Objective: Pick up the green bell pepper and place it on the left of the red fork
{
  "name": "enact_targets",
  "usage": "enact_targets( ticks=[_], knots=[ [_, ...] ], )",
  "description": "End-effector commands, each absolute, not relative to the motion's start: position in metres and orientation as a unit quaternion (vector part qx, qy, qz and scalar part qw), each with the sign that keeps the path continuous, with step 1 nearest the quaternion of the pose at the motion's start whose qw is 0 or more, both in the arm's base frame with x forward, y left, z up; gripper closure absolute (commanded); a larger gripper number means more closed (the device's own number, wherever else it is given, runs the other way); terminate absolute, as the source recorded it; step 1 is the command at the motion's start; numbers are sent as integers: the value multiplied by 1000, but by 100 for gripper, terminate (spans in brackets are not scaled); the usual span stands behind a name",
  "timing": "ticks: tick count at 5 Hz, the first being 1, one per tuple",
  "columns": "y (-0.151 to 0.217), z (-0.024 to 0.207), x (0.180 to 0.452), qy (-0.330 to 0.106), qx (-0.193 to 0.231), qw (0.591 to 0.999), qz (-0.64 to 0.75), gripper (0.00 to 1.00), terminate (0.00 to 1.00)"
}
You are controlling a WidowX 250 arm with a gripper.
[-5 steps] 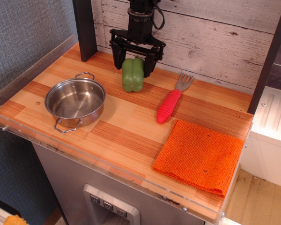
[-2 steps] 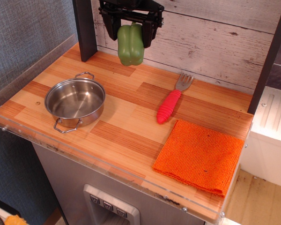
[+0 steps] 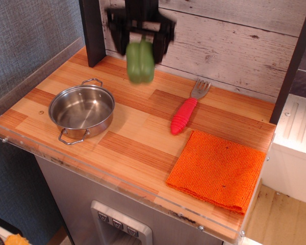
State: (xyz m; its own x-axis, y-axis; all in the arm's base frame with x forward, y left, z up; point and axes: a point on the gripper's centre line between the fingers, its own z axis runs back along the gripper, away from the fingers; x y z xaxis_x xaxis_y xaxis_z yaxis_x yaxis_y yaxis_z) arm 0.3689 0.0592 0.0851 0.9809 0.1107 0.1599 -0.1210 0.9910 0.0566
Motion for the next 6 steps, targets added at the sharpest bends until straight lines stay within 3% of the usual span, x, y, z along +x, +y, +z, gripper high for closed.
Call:
enact_targets(
  ticks=[1,2,3,4,5,6],
  knots=[
    [78,71,384,-84,62,993,57,0,0],
    [73,71,387,-87,54,994,46,100,0],
    [69,77,388,-90,51,993,58,0,0],
    [69,77,387,-94,48,993,55,100,0],
    [69,76,386,-88,51,993,57,0,0],
    [66,76,386,-88,55,993,58,0,0]
  ],
)
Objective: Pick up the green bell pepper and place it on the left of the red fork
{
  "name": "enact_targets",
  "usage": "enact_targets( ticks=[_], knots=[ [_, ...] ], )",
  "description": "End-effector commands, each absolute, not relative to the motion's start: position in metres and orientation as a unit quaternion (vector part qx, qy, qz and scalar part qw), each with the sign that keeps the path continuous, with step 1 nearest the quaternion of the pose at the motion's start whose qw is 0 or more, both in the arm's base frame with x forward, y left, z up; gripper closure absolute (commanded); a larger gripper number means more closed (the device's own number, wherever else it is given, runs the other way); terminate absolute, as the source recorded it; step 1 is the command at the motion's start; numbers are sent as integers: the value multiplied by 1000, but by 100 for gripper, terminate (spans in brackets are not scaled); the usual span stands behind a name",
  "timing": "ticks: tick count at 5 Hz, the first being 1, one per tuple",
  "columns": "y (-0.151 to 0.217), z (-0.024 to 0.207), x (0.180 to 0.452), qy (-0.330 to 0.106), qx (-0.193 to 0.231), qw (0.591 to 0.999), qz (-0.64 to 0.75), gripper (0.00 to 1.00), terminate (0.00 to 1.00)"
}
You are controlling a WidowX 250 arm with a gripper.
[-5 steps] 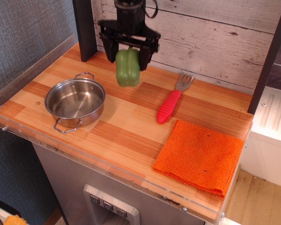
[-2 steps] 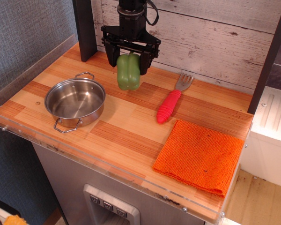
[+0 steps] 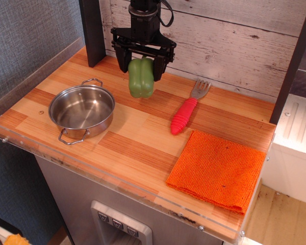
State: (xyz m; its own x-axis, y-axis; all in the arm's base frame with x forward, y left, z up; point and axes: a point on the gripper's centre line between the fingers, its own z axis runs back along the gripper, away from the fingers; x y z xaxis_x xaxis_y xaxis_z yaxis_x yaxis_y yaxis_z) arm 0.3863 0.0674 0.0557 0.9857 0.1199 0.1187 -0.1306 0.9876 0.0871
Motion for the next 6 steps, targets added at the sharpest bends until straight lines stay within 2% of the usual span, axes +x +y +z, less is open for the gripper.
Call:
enact_targets(
  ticks=[1,5,6],
  knots=[
    [64,77,386,-84,60,993,50,0,0],
    [63,82,388,-79,49,995,18,0,0],
    [63,82,388,-79,49,995,18,0,100]
  ],
)
